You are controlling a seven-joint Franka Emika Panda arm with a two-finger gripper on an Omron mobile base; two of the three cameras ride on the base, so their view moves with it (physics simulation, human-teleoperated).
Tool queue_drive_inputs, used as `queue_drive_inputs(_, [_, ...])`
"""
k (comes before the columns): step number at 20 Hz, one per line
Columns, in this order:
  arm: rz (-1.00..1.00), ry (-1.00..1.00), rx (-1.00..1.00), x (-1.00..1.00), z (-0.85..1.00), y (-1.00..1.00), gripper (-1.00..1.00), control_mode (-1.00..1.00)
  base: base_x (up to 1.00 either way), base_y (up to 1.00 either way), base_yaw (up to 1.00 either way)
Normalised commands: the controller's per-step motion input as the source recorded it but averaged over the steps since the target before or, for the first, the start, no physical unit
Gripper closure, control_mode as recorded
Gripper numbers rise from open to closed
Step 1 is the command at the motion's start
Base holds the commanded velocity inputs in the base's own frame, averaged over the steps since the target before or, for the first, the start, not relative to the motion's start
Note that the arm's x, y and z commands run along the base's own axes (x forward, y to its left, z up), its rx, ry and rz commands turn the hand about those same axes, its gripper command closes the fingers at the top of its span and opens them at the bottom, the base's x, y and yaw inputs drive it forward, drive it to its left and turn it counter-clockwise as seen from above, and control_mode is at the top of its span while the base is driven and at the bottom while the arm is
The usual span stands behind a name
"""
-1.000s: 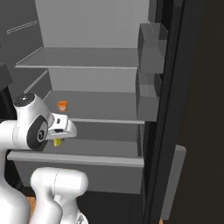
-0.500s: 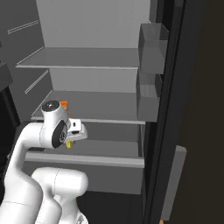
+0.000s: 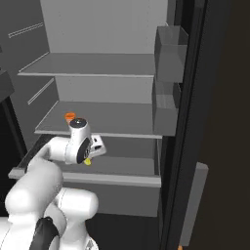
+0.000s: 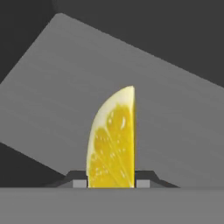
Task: Place the lemon wedge and broccoli inside the fridge drawer. Close the drawer after placing the vegetables.
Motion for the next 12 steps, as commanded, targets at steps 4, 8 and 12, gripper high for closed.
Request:
queue_drive_inputs(4, [0.19, 0.36, -0.01, 0.77, -0.54, 0.00, 1.00, -1.00, 0.00, 0.00, 0.00])
queue_drive_inputs(8, [0.19, 0.22, -0.02, 0.27, -0.37, 0.00, 1.00, -1.00, 0.00, 0.00, 0.00])
queue_drive_inputs(12, [0.19, 0.08, -0.04, -0.25, -0.33, 0.00, 1.00, -1.00, 0.00, 0.00, 0.00])
